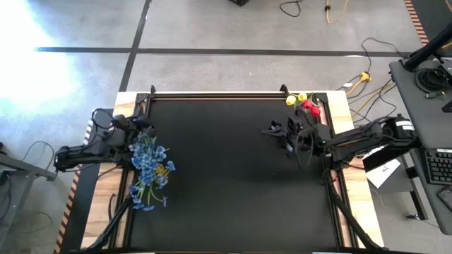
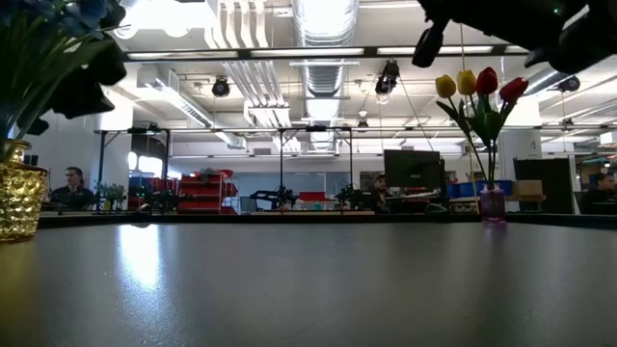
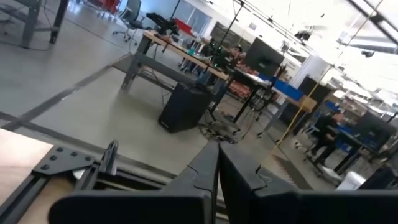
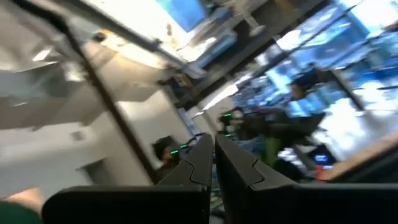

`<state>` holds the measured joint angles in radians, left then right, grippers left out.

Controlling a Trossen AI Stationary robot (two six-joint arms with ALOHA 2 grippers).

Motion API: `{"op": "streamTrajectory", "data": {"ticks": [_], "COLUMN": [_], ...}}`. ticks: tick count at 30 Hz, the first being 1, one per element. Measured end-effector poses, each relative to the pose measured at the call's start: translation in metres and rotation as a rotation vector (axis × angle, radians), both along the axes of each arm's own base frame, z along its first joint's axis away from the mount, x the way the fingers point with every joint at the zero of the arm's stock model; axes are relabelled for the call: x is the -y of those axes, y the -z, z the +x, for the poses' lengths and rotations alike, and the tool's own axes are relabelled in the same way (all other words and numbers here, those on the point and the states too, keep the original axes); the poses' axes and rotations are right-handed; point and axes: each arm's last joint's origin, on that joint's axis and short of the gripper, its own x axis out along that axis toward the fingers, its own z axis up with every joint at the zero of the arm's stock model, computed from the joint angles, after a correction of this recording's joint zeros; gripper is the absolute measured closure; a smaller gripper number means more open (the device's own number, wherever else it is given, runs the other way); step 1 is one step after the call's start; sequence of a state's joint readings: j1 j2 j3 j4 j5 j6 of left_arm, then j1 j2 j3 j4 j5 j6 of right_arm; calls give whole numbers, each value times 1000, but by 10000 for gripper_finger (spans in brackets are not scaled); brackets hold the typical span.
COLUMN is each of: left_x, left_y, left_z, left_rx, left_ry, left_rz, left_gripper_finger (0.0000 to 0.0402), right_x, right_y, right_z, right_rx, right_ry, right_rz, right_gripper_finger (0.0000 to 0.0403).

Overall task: Sort flowers into vase by color
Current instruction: Return to Home Position

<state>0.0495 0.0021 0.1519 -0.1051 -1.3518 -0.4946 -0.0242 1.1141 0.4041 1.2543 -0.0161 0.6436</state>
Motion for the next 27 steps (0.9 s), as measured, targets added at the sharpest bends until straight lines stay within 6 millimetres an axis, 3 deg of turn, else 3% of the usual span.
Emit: {"op": "streamTrajectory", "data": {"ticks": [8, 12, 18, 21, 27], "left_x": [0, 0, 1, 1, 1], "left_y": [33, 33, 33, 33, 33], "left_z": [10, 14, 14, 14, 15], "left_rx": [-23, -137, -203, -206, -208], "left_ry": [29, 127, 139, 144, 150], "left_rz": [-17, 17, 33, 34, 34], "left_gripper_finger": [401, 401, 401, 401, 401], "right_x": [-2, -2, 5, 5, 4], "right_y": [27, 44, 79, 81, 71], "right_z": [-37, -51, -66, -65, -70], "right_rx": [136, 82, -94, -114, -69], "right_ry": [-52, -19, 154, 128, 208], "right_rz": [-29, -12, 104, 167, -126], "right_gripper_finger": [393, 393, 393, 393, 390]}}
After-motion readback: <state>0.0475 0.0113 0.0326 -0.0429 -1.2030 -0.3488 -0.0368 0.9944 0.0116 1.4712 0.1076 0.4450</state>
